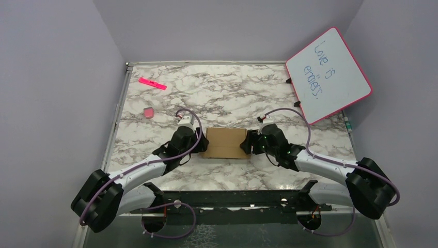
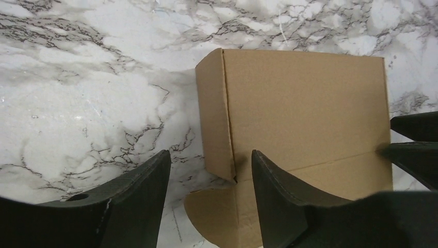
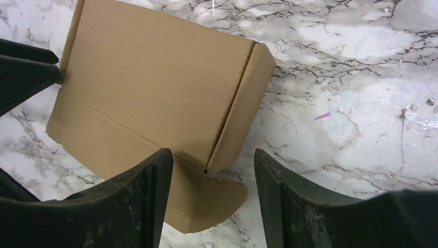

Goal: Fold the paper box

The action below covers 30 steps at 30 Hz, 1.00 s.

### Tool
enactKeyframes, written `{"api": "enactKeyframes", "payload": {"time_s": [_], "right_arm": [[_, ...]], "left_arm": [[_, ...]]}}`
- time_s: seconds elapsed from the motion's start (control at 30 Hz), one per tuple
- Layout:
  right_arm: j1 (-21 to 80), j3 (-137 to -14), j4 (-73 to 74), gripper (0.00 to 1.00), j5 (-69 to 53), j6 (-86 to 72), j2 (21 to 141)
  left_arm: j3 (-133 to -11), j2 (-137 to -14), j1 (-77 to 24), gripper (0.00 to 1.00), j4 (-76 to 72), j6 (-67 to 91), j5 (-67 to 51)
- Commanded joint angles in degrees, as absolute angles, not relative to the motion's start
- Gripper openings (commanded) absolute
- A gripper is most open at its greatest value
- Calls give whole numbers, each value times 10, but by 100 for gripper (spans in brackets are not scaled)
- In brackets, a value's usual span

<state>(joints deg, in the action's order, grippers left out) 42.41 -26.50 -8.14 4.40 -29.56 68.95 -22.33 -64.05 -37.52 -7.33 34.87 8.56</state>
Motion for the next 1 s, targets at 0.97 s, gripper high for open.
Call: {"api": "enactKeyframes", "payload": {"time_s": [0.97], "right_arm": [[347,-167,-380,33,-164,-381,792]], "left_arm": [[-194,-717,-351,32,-247,416,-48]]}}
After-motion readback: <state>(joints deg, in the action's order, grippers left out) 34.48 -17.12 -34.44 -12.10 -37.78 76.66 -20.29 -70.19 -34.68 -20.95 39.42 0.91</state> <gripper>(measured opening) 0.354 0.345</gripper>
